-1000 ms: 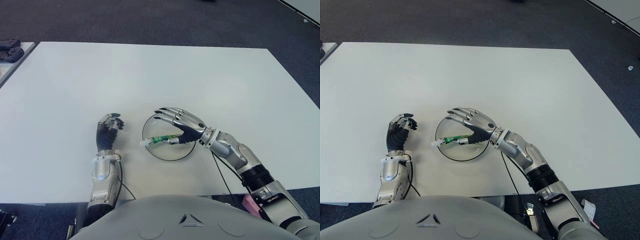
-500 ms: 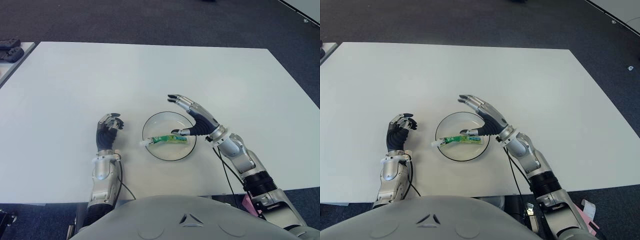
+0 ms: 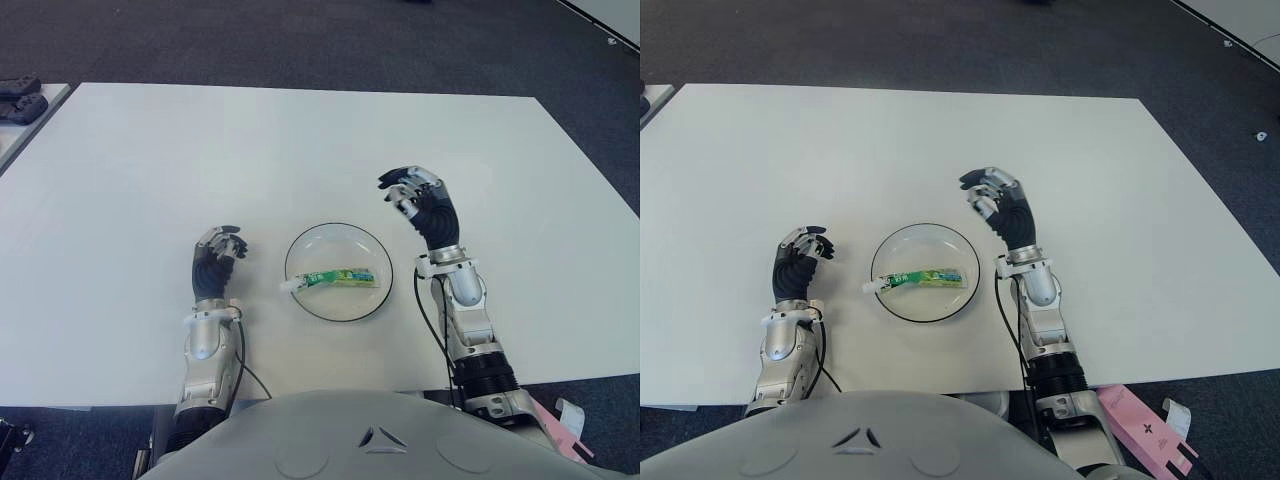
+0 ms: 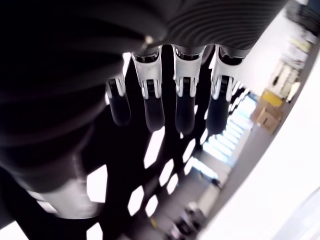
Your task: Put the toothpaste on the table into the plate.
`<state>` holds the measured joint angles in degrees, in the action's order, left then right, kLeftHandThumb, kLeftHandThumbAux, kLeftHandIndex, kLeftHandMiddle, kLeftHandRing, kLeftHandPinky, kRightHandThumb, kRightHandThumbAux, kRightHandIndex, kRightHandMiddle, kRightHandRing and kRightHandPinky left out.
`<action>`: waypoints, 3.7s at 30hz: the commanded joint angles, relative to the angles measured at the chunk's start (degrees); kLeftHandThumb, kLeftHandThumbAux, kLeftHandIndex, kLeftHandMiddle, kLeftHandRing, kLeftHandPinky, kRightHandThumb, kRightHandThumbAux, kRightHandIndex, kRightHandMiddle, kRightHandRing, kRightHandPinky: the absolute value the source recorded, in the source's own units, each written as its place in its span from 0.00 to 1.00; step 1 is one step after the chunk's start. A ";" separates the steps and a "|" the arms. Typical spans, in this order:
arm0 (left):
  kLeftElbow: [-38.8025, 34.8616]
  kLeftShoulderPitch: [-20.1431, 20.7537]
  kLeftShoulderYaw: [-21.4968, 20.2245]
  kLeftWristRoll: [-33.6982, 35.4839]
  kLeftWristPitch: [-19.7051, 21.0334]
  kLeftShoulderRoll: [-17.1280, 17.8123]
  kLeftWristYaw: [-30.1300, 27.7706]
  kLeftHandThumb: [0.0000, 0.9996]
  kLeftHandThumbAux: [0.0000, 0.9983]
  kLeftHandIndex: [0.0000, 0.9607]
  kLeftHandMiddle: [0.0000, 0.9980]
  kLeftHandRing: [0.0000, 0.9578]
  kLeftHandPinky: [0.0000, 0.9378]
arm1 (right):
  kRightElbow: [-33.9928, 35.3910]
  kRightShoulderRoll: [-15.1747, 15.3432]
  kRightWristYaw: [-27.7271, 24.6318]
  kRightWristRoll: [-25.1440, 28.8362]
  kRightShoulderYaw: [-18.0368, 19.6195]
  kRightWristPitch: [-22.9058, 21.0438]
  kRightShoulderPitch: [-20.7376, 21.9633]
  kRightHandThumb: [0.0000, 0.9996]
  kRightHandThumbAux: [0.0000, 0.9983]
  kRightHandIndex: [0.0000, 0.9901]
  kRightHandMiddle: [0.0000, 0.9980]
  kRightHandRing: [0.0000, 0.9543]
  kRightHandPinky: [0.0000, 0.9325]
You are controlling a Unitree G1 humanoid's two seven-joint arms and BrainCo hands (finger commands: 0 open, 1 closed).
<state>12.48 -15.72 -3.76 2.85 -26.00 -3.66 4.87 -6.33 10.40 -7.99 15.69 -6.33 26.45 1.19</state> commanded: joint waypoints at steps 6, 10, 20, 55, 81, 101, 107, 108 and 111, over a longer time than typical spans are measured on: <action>2.80 0.30 -0.28 -0.06 0.74 0.00 -0.50 0.70 0.72 0.45 0.60 0.61 0.62 | 1.64 -7.24 2.22 16.05 10.38 -13.65 -4.93 0.70 0.73 0.43 0.54 0.57 0.61; 3.08 0.55 -0.45 0.16 0.72 -0.05 -0.53 0.70 0.72 0.45 0.60 0.62 0.61 | 0.64 -8.42 3.11 16.33 13.28 -16.18 -4.43 0.71 0.73 0.44 0.56 0.59 0.62; 2.33 0.48 -0.60 -0.12 1.49 -0.12 -0.02 0.70 0.72 0.45 0.61 0.62 0.63 | -4.09 -11.40 4.59 14.71 18.35 -16.86 -2.58 0.71 0.73 0.44 0.59 0.62 0.64; 1.46 -0.07 -0.65 0.61 1.59 -0.24 -0.69 0.70 0.72 0.45 0.59 0.62 0.62 | -15.01 -14.76 6.25 2.36 19.88 -6.48 -1.86 0.71 0.72 0.44 0.60 0.61 0.61; 1.21 -0.17 -0.66 1.75 2.68 -0.24 -1.36 0.70 0.72 0.45 0.59 0.61 0.60 | -9.48 -15.43 7.27 -3.69 14.01 -8.61 -8.32 0.71 0.72 0.44 0.60 0.59 0.59; 0.39 -0.85 -0.33 1.48 2.28 0.14 -1.74 0.70 0.72 0.45 0.59 0.61 0.61 | -6.72 -14.71 7.73 -5.13 11.83 -9.98 -11.28 0.71 0.72 0.44 0.58 0.59 0.58; 0.34 -0.92 -0.36 1.68 2.15 -0.03 -1.75 0.70 0.72 0.45 0.59 0.61 0.59 | -6.30 -14.60 7.31 -4.84 11.60 -10.10 -11.75 0.71 0.72 0.44 0.58 0.58 0.58; 0.35 -0.94 -0.37 1.64 2.11 -0.07 -1.70 0.70 0.72 0.45 0.59 0.61 0.59 | -6.26 -14.55 7.27 -4.84 11.57 -10.12 -11.78 0.71 0.72 0.44 0.58 0.58 0.58; 0.34 -0.98 -0.39 1.54 2.02 -0.17 -1.58 0.70 0.72 0.45 0.59 0.61 0.60 | -6.09 -14.46 7.10 -4.83 11.51 -10.19 -11.92 0.71 0.72 0.44 0.58 0.58 0.58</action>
<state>11.96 -15.83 -3.97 4.49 -24.74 -3.60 3.62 -12.42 -2.93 -0.76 10.82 5.43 17.84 -9.58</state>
